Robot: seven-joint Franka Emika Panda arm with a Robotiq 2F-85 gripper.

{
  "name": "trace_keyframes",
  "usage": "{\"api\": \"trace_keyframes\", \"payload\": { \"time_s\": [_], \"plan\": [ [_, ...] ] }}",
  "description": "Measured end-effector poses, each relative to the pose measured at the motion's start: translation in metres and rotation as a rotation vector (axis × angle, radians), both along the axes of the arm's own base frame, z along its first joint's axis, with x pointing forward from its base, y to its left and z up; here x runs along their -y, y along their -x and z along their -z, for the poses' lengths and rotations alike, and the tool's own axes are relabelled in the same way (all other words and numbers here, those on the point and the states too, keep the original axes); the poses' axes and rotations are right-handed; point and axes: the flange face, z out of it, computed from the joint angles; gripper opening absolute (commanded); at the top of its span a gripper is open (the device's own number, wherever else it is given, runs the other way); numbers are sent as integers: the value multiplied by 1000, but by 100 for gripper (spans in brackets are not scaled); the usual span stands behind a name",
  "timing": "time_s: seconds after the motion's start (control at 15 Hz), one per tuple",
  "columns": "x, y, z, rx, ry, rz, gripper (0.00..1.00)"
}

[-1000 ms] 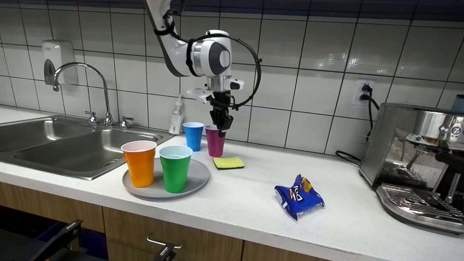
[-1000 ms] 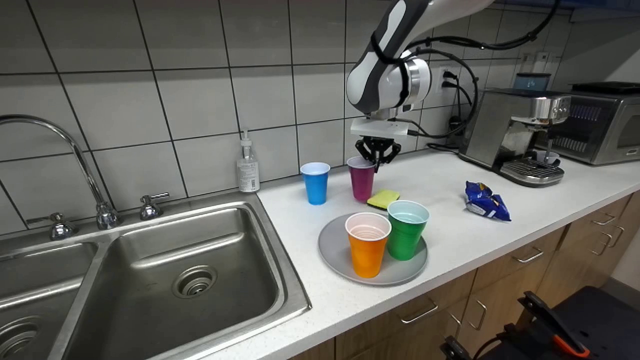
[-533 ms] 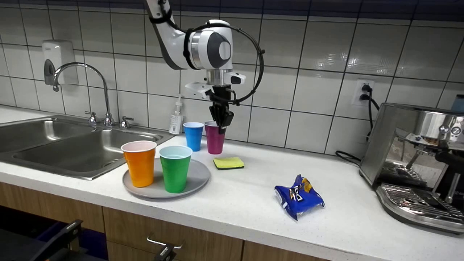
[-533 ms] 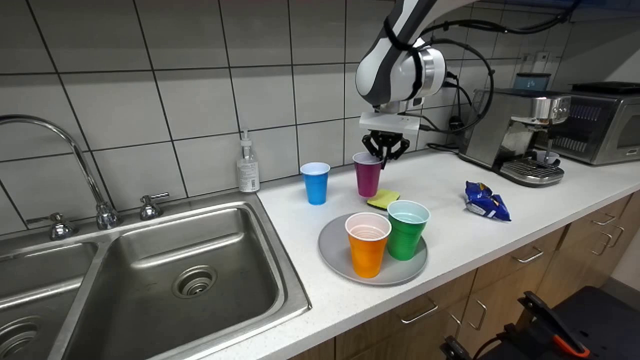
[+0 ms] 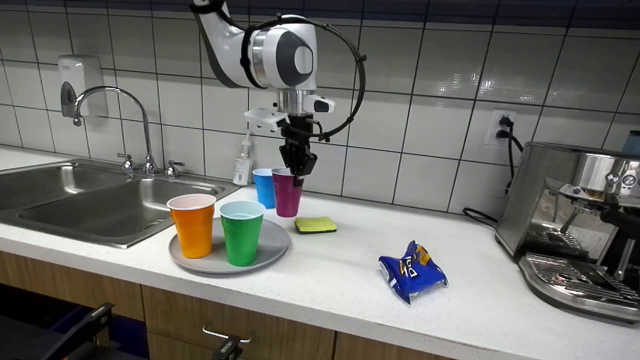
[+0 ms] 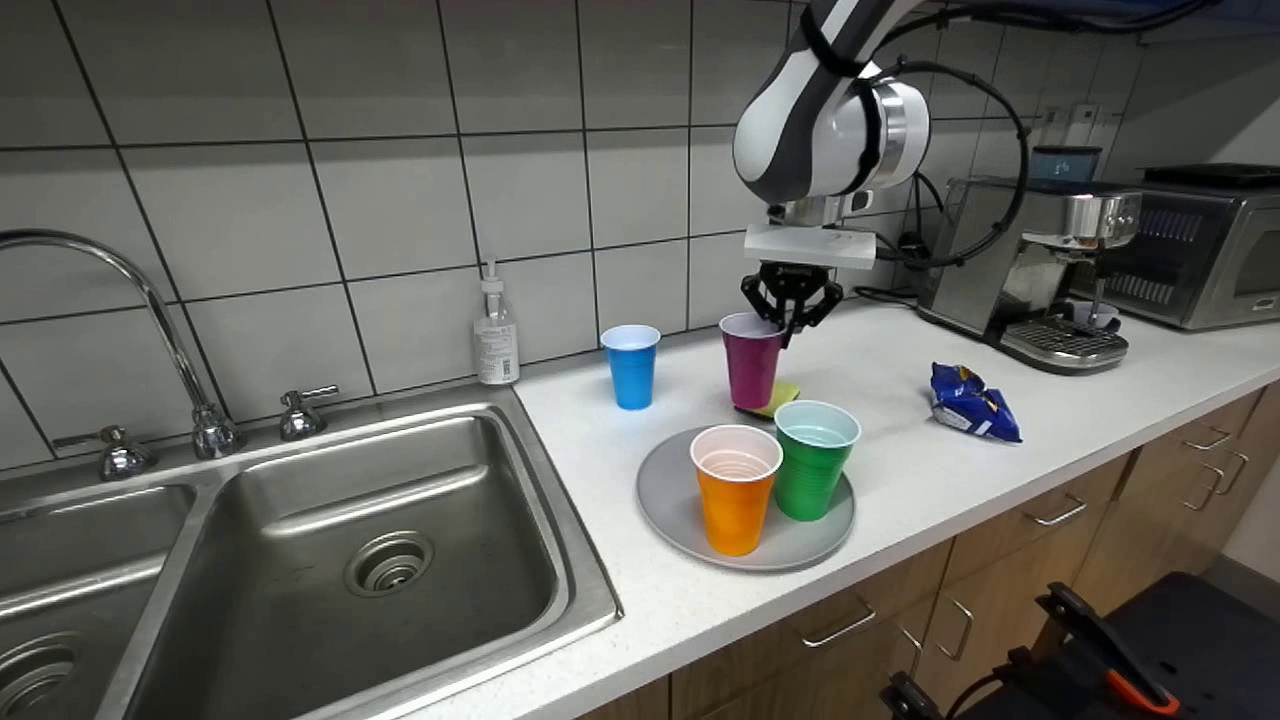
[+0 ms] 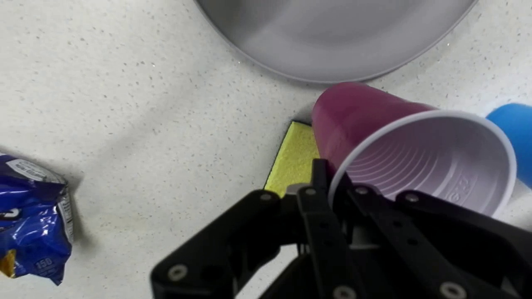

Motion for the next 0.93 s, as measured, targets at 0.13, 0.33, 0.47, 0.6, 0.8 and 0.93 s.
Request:
{"api": "trace_keyframes", "payload": {
  "time_s": [0.13, 0.33, 0.47, 0.6, 0.8, 0.93],
  "plan": [
    [-2, 10, 0, -9, -4, -24, 1],
    [-7, 20, 1, -22, -11, -72, 1],
    [-11, 23, 3, -28, -18, -103, 1],
    [-15, 25, 6, -34, -20, -130, 1],
    [-22, 26, 10, -44, -22, -173, 1],
    [-26, 26, 14, -51, -23, -185, 1]
  ]
}}
